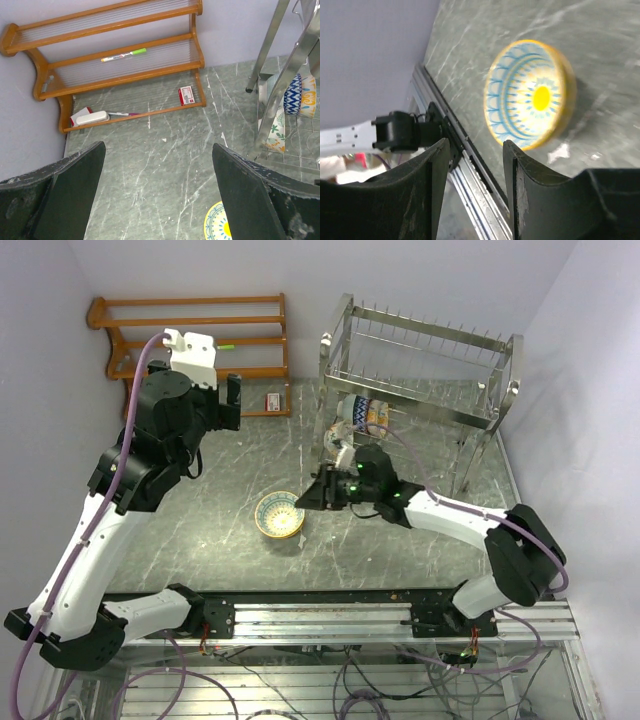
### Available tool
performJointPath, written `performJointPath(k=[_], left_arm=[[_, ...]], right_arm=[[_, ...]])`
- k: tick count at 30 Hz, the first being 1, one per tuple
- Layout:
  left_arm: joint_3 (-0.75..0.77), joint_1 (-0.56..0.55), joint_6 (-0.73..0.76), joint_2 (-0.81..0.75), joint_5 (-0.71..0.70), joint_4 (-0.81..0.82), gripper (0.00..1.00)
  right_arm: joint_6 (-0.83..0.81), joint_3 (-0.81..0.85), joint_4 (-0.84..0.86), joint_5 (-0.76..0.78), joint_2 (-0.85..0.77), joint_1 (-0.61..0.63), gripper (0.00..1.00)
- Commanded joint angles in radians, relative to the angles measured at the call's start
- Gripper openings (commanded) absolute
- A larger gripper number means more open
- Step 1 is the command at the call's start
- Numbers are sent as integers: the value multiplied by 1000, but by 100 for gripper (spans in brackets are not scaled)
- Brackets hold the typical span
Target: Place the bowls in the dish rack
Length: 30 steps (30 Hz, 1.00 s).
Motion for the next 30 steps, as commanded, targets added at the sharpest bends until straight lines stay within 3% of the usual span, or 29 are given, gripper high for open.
performJointPath(k=[1, 11, 19, 30], left_arm=[[34, -7, -31, -24, -3, -10, 99], [49, -7, -91, -88, -90, -81, 99], [52, -7, -90, -129, -132, -113, 99], [30, -7, -65, -160, -149, -122, 99]], right_arm=[[-295, 196, -258, 70, 7, 142, 47], [-598, 504, -611, 210, 229, 333, 50], [-629, 658, -710, 324, 413, 405, 57], [-674, 723, -725, 442, 527, 430, 58]])
